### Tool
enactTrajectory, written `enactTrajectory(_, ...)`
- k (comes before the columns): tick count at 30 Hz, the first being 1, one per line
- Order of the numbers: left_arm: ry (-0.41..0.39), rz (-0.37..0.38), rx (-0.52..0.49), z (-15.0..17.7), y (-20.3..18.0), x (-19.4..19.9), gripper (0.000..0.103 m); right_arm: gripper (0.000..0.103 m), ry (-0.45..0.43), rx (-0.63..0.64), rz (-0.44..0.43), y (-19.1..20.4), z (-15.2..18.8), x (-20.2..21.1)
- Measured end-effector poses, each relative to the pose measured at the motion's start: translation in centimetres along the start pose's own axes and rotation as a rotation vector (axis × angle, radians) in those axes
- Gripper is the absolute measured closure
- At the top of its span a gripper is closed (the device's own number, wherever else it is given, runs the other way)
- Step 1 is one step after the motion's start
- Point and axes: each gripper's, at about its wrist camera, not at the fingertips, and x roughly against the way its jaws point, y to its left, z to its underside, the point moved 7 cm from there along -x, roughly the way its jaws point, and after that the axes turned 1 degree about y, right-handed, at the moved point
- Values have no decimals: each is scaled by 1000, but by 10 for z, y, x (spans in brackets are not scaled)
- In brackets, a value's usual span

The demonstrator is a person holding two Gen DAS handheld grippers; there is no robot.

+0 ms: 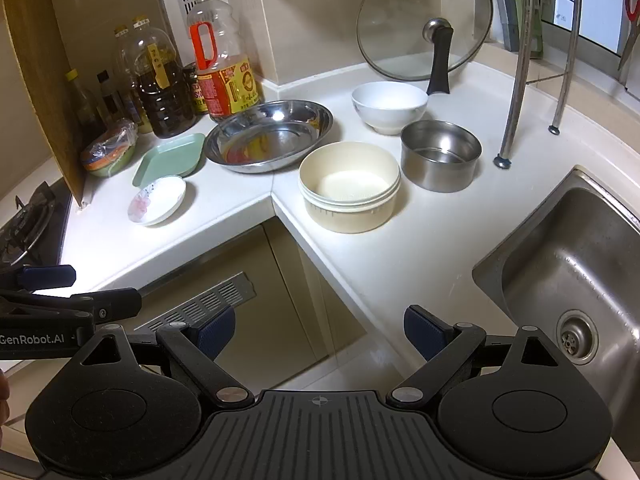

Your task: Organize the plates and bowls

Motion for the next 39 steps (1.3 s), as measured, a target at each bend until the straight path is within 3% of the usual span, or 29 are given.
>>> enactTrajectory(39, -1, 1, 7, -1, 3, -2, 13, 11, -3, 2, 2, -2, -2, 0)
